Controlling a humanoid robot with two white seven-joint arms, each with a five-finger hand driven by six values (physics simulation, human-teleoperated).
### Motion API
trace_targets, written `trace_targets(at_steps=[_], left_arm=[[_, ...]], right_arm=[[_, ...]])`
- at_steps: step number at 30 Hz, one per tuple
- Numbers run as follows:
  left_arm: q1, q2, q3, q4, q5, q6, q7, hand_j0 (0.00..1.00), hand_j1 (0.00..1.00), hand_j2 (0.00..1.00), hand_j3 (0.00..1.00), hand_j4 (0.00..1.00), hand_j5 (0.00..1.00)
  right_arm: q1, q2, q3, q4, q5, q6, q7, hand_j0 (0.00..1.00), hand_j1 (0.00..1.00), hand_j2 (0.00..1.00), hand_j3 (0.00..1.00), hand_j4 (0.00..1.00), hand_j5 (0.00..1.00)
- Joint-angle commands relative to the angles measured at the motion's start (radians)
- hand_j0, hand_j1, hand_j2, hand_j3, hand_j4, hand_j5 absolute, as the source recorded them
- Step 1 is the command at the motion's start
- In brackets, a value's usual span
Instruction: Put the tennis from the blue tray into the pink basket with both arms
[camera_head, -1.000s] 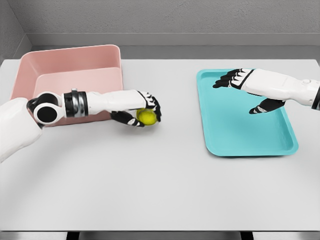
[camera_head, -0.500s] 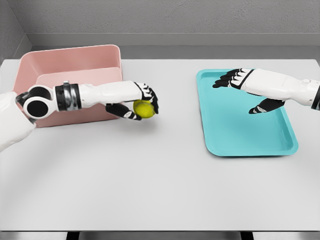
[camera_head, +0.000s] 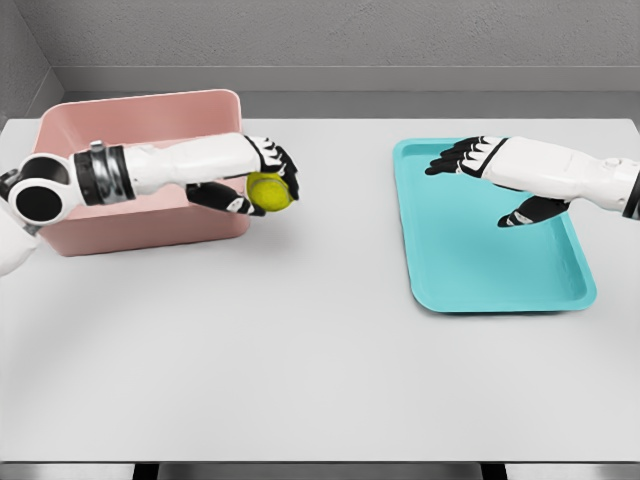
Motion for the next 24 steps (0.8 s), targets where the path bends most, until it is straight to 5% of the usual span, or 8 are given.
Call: trace_targets(at_steps=[1,24], left_arm=[[0.0,0.012,0.027,-0.004,0.01,0.002,0.001,0.58,0.58,0.58,0.58,0.58,0.58],[0.015,0.071,0.099,0.039,0.01,0.002,0.002,0.58,0.58,0.58,0.58,0.58,0.58]], right_arm=[[-0.002,-0.001,0.0,0.0,-0.007,0.003,0.0,1.0,1.0,1.0,1.0,1.0,1.0],[0.0,-0.006,0.0,0.0,-0.018,0.003,-0.001,1.0,1.0,1.0,1.0,1.0,1.0]])
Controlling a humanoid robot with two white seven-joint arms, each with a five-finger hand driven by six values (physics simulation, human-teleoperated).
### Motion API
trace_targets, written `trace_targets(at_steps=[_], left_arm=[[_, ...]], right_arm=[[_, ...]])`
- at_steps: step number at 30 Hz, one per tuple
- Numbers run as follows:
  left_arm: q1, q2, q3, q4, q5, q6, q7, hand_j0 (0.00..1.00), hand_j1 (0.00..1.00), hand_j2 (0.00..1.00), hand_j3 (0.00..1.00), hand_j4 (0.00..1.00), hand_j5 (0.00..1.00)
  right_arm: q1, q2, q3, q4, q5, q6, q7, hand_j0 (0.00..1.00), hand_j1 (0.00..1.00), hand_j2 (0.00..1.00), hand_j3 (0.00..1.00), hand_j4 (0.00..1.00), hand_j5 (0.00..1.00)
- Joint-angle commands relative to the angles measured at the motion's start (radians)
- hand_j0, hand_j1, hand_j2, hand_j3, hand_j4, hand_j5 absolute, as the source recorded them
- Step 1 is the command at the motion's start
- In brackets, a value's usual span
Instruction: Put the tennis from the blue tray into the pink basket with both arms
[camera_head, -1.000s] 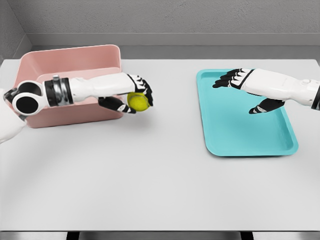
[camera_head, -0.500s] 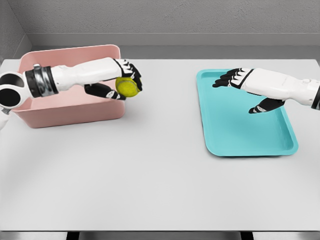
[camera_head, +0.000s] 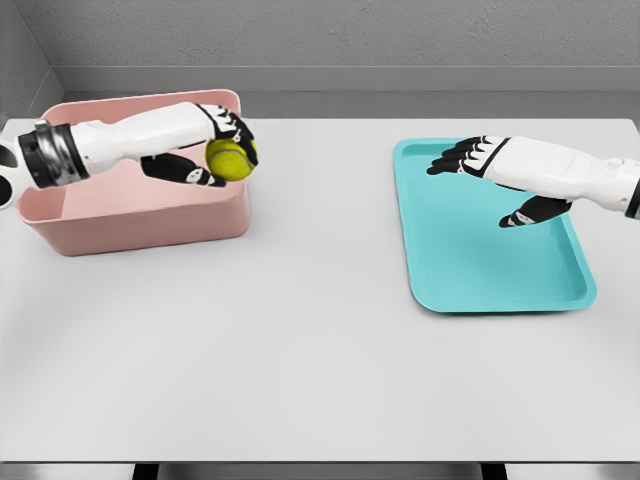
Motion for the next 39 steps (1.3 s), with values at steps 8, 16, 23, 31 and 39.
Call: trace_targets(at_steps=[8,16,23,31,39], left_arm=[[0.006,0.004,0.019,0.079,0.006,0.002,0.01,0.58,0.58,0.58,0.58,0.58,0.58],[0.018,0.004,0.026,0.118,0.002,0.002,0.01,0.58,0.58,0.58,0.58,0.58,0.58],[0.034,0.004,0.063,0.141,-0.005,0.002,0.008,0.58,0.58,0.58,0.58,0.58,0.58],[0.034,0.004,0.077,0.167,-0.007,0.002,0.008,0.58,0.58,0.58,0.58,0.58,0.58],[0.034,0.004,0.089,0.197,-0.008,0.002,0.008,0.58,0.58,0.58,0.58,0.58,0.58]], right_arm=[[0.002,-0.002,0.0,0.0,-0.008,0.003,0.001,1.0,1.0,1.0,1.0,1.0,1.0],[0.003,-0.005,0.001,0.001,-0.008,0.003,0.003,1.0,1.0,1.0,1.0,1.0,1.0],[0.018,0.003,0.0,0.003,-0.008,0.003,0.003,1.0,1.0,1.0,1.0,1.0,1.0],[0.018,0.001,0.0,0.003,-0.008,0.003,0.004,1.0,1.0,1.0,1.0,1.0,1.0],[0.02,-0.002,0.0,0.003,-0.008,0.003,0.004,1.0,1.0,1.0,1.0,1.0,1.0]])
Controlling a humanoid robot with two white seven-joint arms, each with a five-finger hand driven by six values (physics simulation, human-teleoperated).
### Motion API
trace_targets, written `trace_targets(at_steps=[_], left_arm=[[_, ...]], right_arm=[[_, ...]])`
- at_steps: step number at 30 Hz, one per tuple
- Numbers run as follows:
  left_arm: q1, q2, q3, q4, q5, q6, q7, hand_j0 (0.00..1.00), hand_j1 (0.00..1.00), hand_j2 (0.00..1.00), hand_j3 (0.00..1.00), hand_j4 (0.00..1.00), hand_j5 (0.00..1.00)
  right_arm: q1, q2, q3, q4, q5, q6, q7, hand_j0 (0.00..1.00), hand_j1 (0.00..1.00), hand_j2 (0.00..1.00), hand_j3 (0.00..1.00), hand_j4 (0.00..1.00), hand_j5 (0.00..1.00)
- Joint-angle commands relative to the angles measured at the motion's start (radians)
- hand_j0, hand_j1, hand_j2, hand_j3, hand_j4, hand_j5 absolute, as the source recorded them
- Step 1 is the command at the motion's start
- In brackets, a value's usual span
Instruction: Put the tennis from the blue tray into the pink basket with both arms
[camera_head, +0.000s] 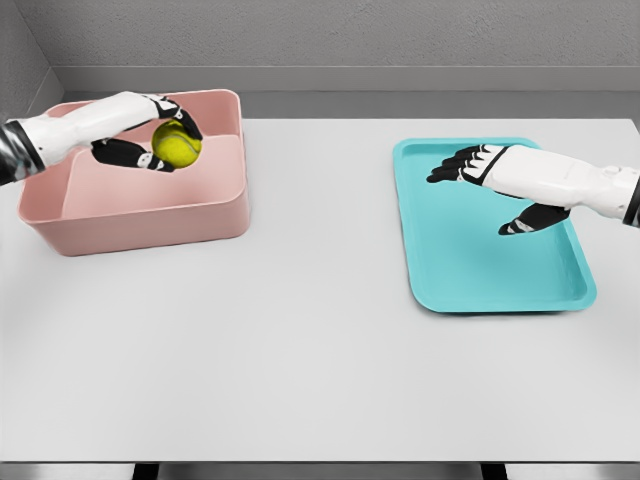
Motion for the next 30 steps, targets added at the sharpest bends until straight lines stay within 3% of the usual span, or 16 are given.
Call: trace_targets(at_steps=[1,10,11,13,25,30], left_arm=[[0.0,0.001,0.002,0.012,0.007,0.002,0.001,0.58,0.58,0.58,0.58,0.58,0.58],[0.0,-0.001,0.002,0.037,-0.01,0.002,-0.001,0.62,0.62,0.62,0.62,0.62,0.62],[0.0,-0.002,0.002,0.041,-0.01,0.002,-0.001,0.66,0.66,0.66,0.66,0.66,0.66],[0.0,-0.005,0.002,0.044,-0.008,0.002,0.002,1.0,1.0,1.0,1.0,1.0,1.0],[0.003,-0.001,0.032,0.032,0.006,0.002,0.004,1.0,1.0,1.0,1.0,1.0,1.0],[0.018,0.031,0.045,-0.06,0.027,0.002,0.004,1.0,1.0,1.0,1.0,1.0,1.0]], right_arm=[[-0.002,-0.001,0.0,0.0,-0.007,0.003,-0.001,1.0,1.0,1.0,1.0,1.0,1.0],[-0.002,-0.005,-0.002,0.0,-0.007,0.003,0.0,1.0,1.0,1.0,1.0,1.0,1.0],[-0.002,-0.005,0.0,0.0,-0.007,0.003,0.0,1.0,1.0,1.0,1.0,1.0,1.0],[-0.002,-0.005,0.0,0.0,-0.008,0.003,-0.001,1.0,1.0,1.0,1.0,1.0,1.0],[0.0,-0.011,-0.002,-0.002,-0.011,0.003,-0.001,1.0,1.0,1.0,1.0,1.0,1.0],[0.0,-0.006,0.0,-0.002,-0.018,0.003,-0.001,1.0,1.0,1.0,1.0,1.0,1.0]])
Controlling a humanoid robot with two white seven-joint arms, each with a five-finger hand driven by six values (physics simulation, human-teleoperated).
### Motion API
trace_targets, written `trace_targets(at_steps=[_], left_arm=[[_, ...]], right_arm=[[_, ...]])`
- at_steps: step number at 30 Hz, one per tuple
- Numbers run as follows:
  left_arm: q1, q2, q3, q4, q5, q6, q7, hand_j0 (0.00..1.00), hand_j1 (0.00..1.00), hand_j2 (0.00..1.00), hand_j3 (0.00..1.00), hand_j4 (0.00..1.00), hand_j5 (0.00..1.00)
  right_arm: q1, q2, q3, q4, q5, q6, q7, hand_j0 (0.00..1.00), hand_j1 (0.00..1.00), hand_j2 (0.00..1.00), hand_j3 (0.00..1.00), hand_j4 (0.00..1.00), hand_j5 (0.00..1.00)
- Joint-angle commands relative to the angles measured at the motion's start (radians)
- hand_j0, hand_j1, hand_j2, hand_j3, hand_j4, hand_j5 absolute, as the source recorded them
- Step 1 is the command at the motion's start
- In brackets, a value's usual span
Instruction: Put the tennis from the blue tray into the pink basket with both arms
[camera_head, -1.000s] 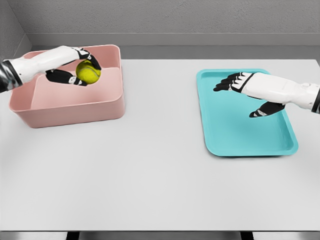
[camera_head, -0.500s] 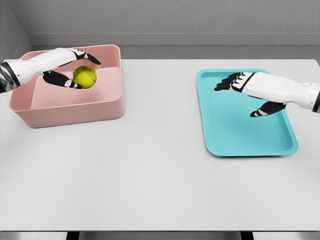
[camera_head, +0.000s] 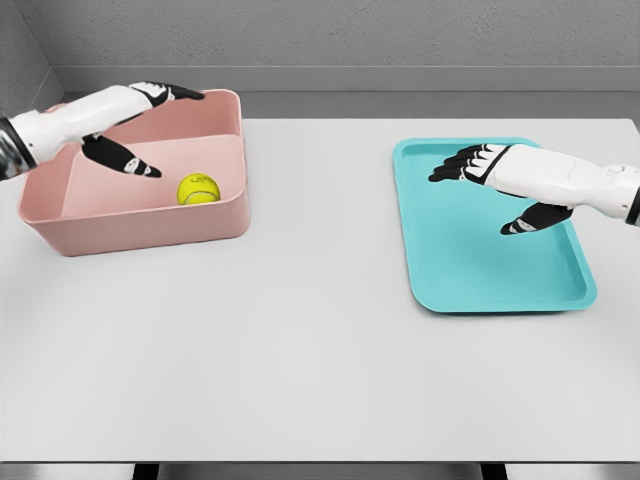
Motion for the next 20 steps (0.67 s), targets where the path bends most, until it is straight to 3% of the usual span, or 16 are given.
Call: trace_targets(at_steps=[1,10,20], left_arm=[[0.002,0.032,0.017,-0.048,0.034,0.002,0.001,1.0,1.0,1.0,1.0,1.0,1.0],[0.094,0.159,0.02,-0.191,0.068,0.002,0.001,1.0,1.0,1.0,1.0,1.0,1.0],[0.153,0.254,0.021,-0.26,0.097,0.002,0.048,1.0,1.0,1.0,1.0,1.0,1.0]], right_arm=[[0.0,-0.001,0.0,0.0,-0.008,0.003,0.0,1.0,1.0,1.0,1.0,1.0,1.0],[0.0,-0.001,0.0,0.0,-0.008,0.003,0.0,1.0,1.0,1.0,1.0,1.0,1.0],[0.0,0.002,0.0,0.001,-0.009,0.003,0.0,1.0,1.0,1.0,1.0,1.0,1.0]])
